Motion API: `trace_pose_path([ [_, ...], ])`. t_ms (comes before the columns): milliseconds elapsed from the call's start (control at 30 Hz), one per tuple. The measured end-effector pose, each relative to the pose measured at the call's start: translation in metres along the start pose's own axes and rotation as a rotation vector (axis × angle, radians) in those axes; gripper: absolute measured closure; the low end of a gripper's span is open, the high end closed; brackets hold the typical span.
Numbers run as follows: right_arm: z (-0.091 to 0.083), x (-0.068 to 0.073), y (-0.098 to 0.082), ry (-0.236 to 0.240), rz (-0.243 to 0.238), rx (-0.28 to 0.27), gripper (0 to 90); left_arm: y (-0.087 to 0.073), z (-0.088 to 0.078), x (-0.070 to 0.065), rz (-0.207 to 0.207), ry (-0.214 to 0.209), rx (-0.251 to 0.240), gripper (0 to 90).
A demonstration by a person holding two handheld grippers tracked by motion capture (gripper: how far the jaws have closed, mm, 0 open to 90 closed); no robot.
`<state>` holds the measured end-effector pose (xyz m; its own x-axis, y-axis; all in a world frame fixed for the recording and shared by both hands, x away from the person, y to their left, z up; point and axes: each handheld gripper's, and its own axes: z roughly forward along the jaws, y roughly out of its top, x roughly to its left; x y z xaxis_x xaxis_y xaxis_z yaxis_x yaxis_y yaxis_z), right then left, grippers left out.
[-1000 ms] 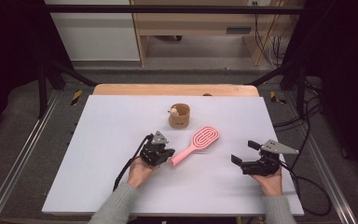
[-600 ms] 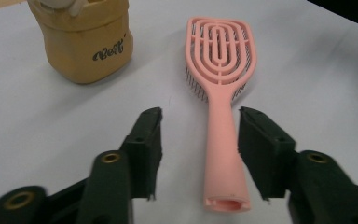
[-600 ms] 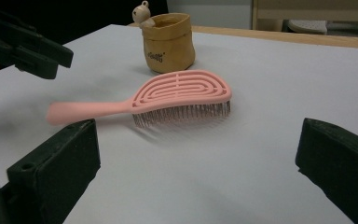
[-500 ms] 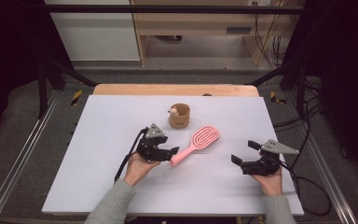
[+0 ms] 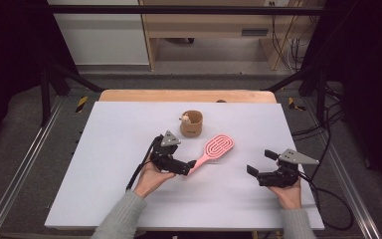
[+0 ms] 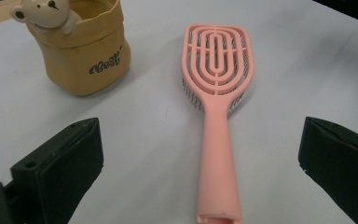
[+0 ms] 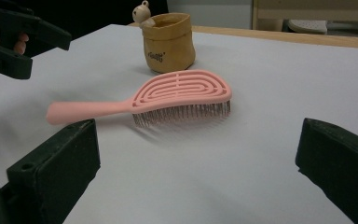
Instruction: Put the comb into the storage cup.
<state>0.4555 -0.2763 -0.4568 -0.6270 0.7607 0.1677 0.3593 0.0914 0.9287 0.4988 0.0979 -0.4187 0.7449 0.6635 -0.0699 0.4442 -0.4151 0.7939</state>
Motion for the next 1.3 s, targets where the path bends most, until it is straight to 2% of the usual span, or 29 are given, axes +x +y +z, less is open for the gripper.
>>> trace_pose_path([
  [300, 0.000, 0.000, 0.000, 0.000, 0.000, 0.001, 0.3, 0.005, 0.007, -0.004, 0.013, -0.016, 0.020, 0.0],
  [600, 0.000, 0.000, 0.000, 0.000, 0.000, -0.003, 0.3, 0.009, 0.018, -0.007, 0.020, -0.015, 0.041, 0.0],
  [1300, 0.000, 0.000, 0.000, 0.001, 0.000, -0.002, 0.3, 0.012, 0.045, -0.012, 0.054, -0.020, 0.119, 0.6],
])
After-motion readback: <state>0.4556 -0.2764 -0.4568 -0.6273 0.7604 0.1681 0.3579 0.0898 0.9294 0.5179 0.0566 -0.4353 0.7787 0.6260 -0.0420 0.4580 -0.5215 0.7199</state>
